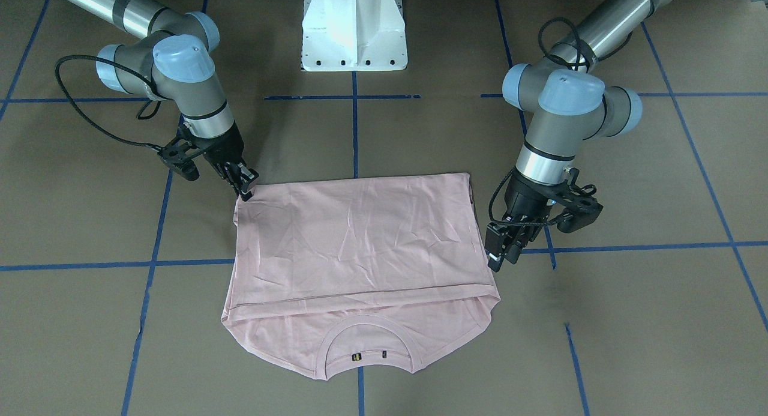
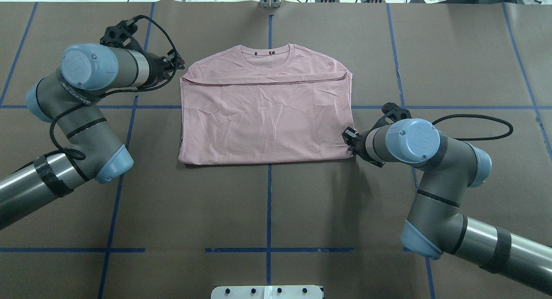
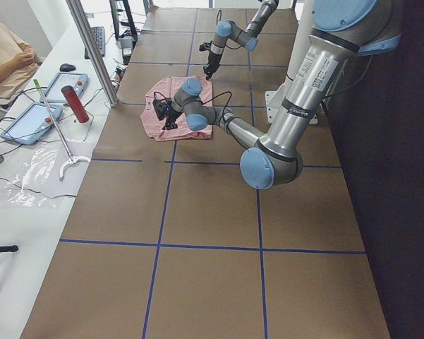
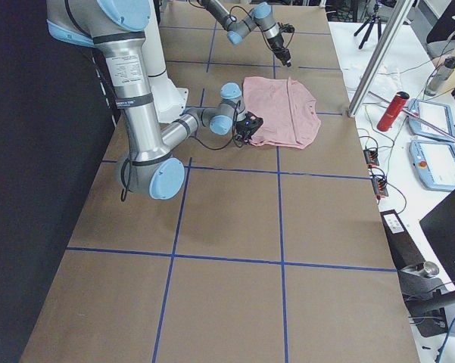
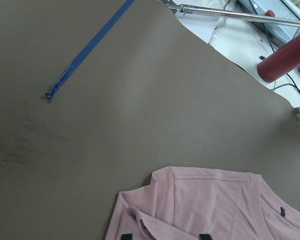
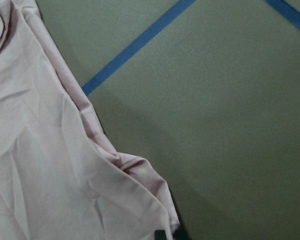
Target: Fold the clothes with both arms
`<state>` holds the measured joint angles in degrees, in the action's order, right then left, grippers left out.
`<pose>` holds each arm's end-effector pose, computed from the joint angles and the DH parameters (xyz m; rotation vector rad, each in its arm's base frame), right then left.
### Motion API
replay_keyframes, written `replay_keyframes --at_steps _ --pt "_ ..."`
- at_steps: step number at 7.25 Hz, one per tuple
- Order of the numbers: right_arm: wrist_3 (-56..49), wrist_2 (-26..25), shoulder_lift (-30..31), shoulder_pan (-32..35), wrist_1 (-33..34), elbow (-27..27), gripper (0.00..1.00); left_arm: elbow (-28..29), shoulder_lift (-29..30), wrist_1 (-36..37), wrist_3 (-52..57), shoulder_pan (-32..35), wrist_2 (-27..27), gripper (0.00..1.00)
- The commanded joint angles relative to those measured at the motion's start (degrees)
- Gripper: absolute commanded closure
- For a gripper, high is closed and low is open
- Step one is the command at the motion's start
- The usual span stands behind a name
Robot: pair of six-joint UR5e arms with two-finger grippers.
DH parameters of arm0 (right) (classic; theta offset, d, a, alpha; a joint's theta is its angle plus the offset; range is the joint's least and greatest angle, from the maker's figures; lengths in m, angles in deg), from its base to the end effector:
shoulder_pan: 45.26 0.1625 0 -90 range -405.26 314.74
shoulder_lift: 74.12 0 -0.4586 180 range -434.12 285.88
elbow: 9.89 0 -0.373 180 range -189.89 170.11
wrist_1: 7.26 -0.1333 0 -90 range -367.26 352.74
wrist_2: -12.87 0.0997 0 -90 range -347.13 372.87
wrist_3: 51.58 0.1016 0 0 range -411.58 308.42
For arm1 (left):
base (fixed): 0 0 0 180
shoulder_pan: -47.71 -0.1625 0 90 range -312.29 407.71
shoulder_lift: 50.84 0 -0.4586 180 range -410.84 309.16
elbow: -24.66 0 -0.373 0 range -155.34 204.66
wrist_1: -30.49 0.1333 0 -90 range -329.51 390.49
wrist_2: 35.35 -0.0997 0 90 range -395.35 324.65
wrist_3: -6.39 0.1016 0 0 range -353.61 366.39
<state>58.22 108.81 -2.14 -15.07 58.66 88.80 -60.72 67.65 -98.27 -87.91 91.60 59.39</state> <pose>-0.4710 -0.4161 0.4176 -0.0166 -0.9149 0.7669 0.4147 -0.5723 0.3726 0.3073 1.0785 -0.7085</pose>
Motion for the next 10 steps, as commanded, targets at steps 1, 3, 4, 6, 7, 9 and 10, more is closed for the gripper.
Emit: replay_keyframes --at_steps 1,3,4,6,7,9,10 --pt "-0.02 0.12 0.53 0.13 0.01 1.32 1.00 0.03 -0.02 0.00 0.00 -0.03 0.00 0.46" --pt "0.07 0.12 5.68 -1.43 0.18 9.36 1.00 -0.05 0.07 0.00 0.00 -0.12 0.00 0.46" --pt "0.59 0.12 10.33 -5.28 0.18 15.51 1.00 -0.14 0.07 0.00 0.00 -0.03 0.00 0.46" --pt "6.08 0.39 18.67 -15.09 3.24 27.39 1.00 -1.36 -0.02 0.17 0.17 -0.03 0.61 0.51" --pt "10.66 -0.05 20.20 -21.34 3.26 31.52 1.00 -1.81 0.07 0.18 0.18 -0.03 0.70 0.51" --pt "11.06 -7.72 23.53 -38.44 3.52 32.44 1.00 -4.87 0.25 0.35 0.35 -0.38 0.97 0.51" --pt "12.10 -21.97 24.95 -43.85 3.87 31.83 0.01 -6.63 0.16 -0.43 0.52 -0.38 6.19 0.52"
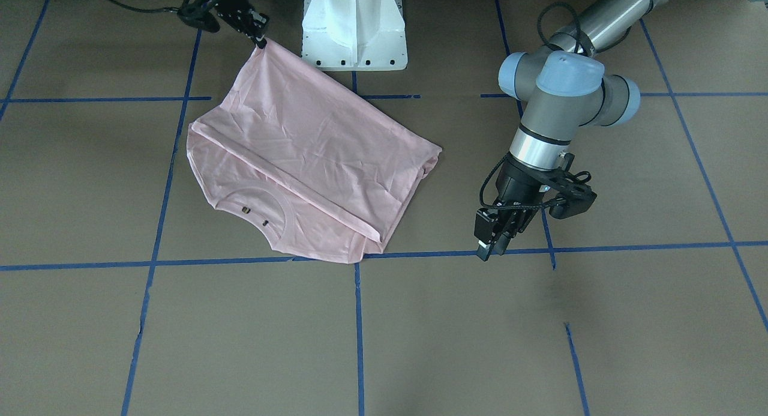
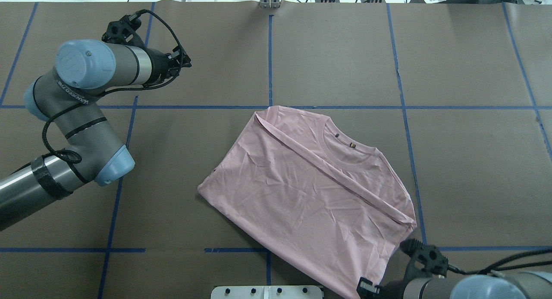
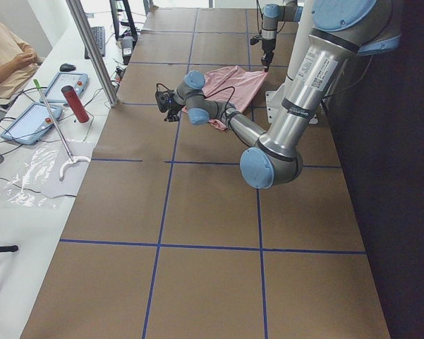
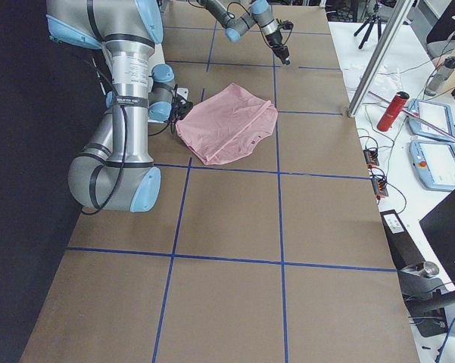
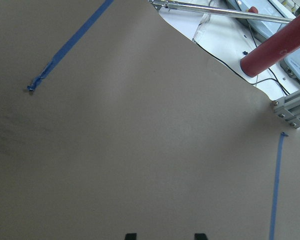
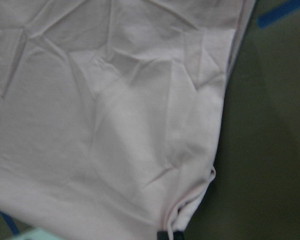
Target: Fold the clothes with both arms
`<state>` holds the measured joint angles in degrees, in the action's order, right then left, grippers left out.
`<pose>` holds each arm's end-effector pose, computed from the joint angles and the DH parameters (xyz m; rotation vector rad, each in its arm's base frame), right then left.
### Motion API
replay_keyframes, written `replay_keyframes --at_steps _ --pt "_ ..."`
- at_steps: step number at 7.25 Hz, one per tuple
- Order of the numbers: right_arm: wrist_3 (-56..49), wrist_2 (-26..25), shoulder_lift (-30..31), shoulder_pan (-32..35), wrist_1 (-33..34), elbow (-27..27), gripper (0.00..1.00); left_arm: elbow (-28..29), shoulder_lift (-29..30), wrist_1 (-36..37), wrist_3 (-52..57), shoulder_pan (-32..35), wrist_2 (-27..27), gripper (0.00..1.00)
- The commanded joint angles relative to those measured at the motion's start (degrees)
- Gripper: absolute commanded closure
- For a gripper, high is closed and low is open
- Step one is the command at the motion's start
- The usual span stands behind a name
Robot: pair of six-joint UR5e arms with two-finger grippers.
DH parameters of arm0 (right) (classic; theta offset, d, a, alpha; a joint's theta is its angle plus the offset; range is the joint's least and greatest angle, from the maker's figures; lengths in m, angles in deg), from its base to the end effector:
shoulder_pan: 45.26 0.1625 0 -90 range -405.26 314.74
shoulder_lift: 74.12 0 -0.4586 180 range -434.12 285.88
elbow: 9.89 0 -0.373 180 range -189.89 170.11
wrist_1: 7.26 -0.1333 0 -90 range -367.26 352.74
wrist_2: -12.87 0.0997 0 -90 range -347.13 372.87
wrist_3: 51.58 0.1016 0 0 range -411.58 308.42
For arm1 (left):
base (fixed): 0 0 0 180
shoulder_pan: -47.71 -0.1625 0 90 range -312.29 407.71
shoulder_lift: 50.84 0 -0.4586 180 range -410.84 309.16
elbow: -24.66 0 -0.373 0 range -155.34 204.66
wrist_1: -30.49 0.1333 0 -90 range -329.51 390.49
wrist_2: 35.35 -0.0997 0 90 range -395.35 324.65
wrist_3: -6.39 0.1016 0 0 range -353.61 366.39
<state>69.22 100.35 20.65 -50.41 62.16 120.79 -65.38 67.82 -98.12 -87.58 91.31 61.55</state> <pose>-0.4144 -0.1010 0.3737 -0.2681 -0.9583 0.4322 0.4079 -0.5557 0.3327 0.3041 1.1640 -0.6597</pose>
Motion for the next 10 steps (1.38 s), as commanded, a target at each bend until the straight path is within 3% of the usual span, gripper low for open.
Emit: replay_keyframes --at_steps 1,2,3,5,6,7,8,10 --pt "2.32 -21.66 1.92 -9.26 0.28 -2.52 0.00 -4.42 -0.09 -0.50 -0.59 -0.17 6.78 0.35" --pt "1.98 -20.35 1.31 -4.13 -0.42 -0.80 0.00 -7.40 -0.96 0.02 -3.47 -0.26 8.03 0.00" --pt "1.72 -12.33 0.17 3.84 -0.51 -0.26 0.00 -8.47 -2.54 0.20 -5.93 -1.22 8.56 0.00" --pt "-2.64 4.65 -6.41 21.93 -0.25 -1.31 0.00 -20.21 -9.99 7.35 -8.85 -8.31 8.74 0.05" --pt "-7.98 8.72 -8.78 28.89 0.19 -2.10 0.00 -21.30 -9.76 15.76 -15.82 -10.52 8.57 0.19" --pt "-8.39 9.19 -10.46 32.36 0.11 -3.32 0.00 -21.32 -9.93 17.59 -17.28 -15.85 6.74 0.21" --pt "-8.56 9.63 -15.61 34.13 0.54 -6.55 0.00 -20.71 -10.37 17.95 -17.30 -20.95 0.98 0.21" --pt "-8.57 9.64 -17.07 34.33 0.54 -8.52 0.00 -19.12 -9.50 19.62 -17.47 -24.51 -0.92 0.21"
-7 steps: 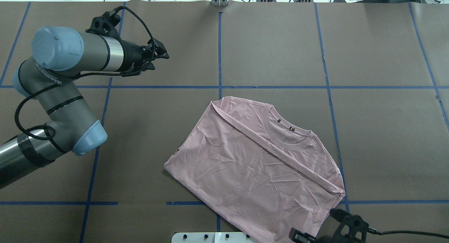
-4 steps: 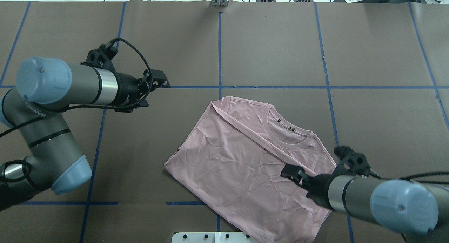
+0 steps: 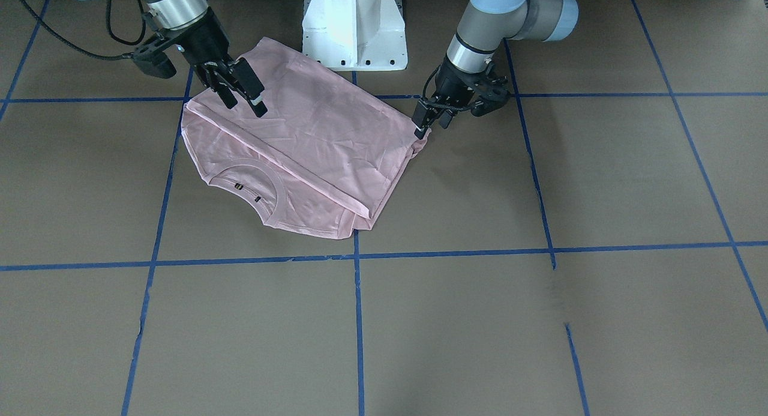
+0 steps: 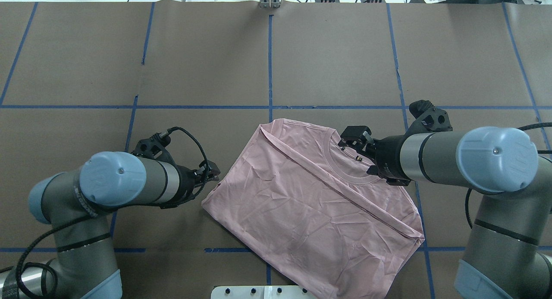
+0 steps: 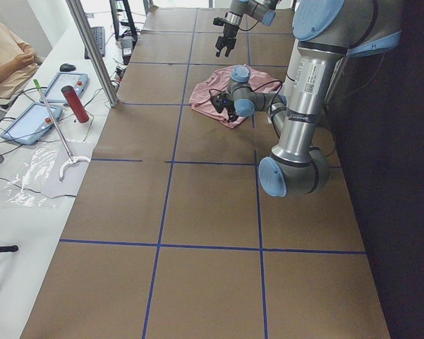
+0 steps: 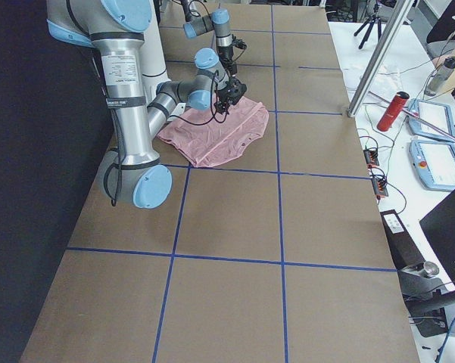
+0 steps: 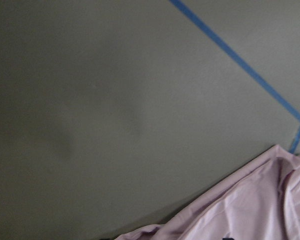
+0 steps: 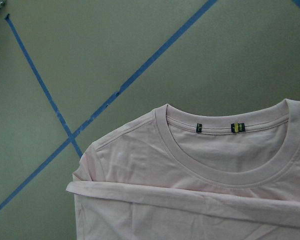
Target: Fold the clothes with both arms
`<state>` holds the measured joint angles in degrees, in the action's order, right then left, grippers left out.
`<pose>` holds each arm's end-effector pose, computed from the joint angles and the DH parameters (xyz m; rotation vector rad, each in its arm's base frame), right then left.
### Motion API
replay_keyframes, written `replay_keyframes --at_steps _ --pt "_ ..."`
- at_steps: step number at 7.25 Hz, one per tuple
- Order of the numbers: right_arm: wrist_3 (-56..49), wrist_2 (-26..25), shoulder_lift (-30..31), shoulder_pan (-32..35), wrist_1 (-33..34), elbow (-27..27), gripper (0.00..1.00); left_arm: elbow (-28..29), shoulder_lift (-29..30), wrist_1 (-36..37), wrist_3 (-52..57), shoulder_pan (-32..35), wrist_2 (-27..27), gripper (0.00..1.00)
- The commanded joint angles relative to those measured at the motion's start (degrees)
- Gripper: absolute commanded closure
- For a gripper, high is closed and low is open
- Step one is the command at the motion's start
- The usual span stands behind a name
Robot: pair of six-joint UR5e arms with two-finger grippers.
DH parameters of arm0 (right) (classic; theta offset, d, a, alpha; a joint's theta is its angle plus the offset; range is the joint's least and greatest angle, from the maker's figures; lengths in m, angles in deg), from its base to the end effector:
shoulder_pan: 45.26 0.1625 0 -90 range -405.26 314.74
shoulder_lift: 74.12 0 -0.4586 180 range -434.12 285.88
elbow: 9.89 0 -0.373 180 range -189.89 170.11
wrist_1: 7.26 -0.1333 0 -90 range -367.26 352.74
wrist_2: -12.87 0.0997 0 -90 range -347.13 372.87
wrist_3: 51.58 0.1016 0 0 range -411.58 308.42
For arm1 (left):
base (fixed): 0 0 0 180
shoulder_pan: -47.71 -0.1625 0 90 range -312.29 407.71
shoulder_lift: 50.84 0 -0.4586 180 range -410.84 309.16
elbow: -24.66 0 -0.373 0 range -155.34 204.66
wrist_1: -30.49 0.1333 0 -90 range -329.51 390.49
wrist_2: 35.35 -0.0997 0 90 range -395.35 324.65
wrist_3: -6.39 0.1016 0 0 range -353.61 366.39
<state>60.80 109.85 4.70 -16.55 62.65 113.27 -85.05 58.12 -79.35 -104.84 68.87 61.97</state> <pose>-0.3714 -0.3413 0.3053 -0.0477 -1.1560 0.7247 0.4958 -0.3210 0.3308 -0.1191 1.0373 -0.6077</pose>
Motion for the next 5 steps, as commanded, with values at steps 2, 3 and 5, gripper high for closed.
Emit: replay_keyframes --at_steps 2,3,5 --pt "-0.05 0.31 -0.95 0.47 0.05 -1.26 0.00 2.73 0.47 0.76 -0.21 -2.79 -1.52 0.22" --pt "-0.14 0.31 -0.95 0.47 0.05 -1.43 0.00 3.00 0.47 0.76 -0.13 -2.79 -1.52 0.25" --pt "-0.14 0.31 -0.95 0.47 0.92 -1.08 0.00 3.09 0.47 0.85 0.05 -2.79 -1.52 0.28"
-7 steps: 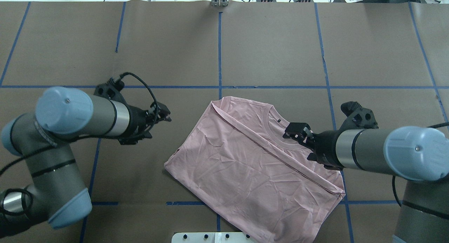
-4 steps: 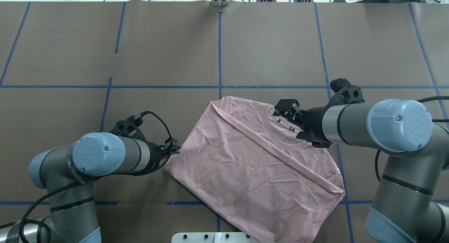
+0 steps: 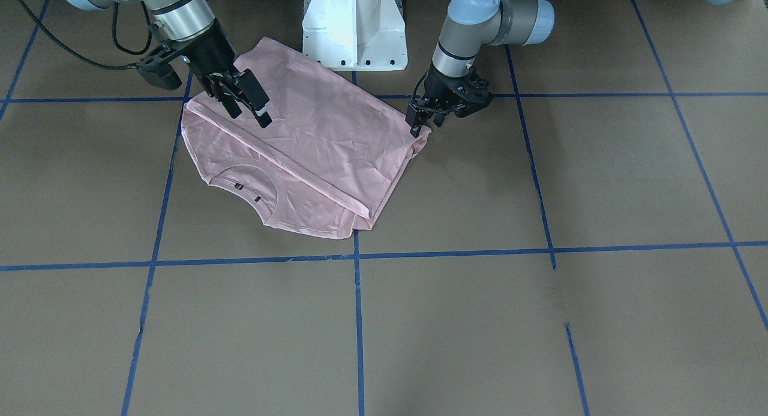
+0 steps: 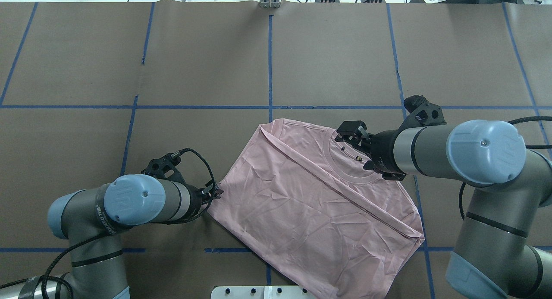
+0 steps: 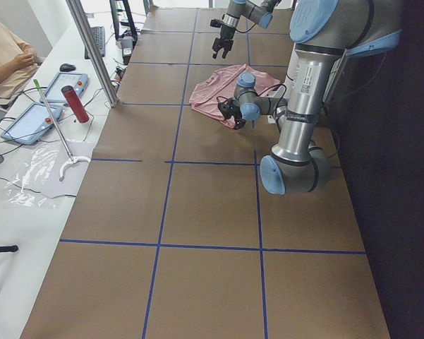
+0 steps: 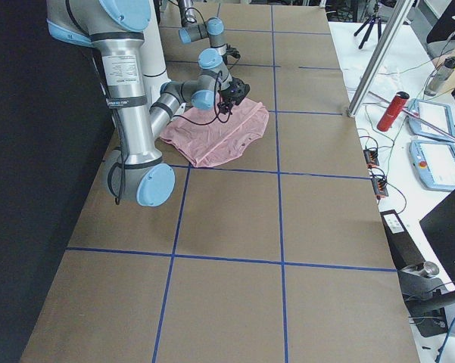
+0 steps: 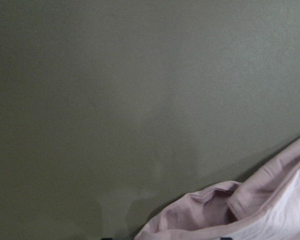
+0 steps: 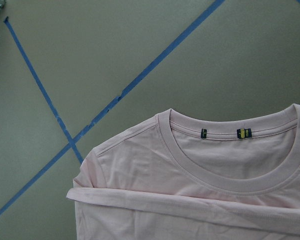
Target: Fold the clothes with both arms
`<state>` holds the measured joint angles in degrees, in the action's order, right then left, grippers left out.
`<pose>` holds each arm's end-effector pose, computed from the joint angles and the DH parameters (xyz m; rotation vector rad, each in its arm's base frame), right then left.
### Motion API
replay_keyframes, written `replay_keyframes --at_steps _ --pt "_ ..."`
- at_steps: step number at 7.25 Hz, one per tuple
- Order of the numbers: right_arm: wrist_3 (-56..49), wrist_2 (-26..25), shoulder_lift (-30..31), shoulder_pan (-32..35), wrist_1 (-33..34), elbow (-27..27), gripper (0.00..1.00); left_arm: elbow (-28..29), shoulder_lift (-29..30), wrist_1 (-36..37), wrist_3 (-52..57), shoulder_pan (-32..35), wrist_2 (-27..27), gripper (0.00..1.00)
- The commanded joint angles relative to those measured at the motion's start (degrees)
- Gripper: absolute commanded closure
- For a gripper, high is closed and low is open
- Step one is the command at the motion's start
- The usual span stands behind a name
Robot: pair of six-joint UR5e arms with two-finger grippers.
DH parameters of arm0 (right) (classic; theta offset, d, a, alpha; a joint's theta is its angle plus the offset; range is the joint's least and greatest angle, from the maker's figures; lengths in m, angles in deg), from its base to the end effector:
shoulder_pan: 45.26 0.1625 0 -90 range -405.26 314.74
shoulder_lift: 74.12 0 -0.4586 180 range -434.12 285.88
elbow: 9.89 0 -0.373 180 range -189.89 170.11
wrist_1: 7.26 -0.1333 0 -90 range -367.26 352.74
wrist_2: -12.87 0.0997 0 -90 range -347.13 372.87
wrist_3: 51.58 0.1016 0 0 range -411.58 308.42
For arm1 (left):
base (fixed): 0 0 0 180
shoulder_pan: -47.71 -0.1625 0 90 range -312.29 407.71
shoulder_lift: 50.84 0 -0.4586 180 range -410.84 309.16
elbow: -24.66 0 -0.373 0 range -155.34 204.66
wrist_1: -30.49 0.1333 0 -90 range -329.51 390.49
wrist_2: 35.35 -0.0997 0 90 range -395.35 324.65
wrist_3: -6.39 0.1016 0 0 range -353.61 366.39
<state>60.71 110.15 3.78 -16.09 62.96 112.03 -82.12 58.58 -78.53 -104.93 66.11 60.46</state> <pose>-0.3768 -0.3483 0.3067 -0.0479 -1.1455 0.7301 0.5242 -0.3040 0.3505 -0.1198 0.9756 -0.5888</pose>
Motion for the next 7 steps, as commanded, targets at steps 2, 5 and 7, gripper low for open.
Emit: replay_keyframes --at_steps 2,5,7 --pt "-0.05 0.01 -0.03 0.09 0.63 0.25 0.00 0.69 0.09 -0.06 0.14 -0.12 -0.01 0.34" --pt "0.04 0.01 0.06 0.09 0.71 0.43 0.00 1.48 0.62 -0.06 0.14 -0.12 -0.01 0.43" --pt "0.04 0.01 0.06 0.18 1.06 0.60 0.00 1.66 0.88 0.03 -0.03 -0.12 0.08 0.75"
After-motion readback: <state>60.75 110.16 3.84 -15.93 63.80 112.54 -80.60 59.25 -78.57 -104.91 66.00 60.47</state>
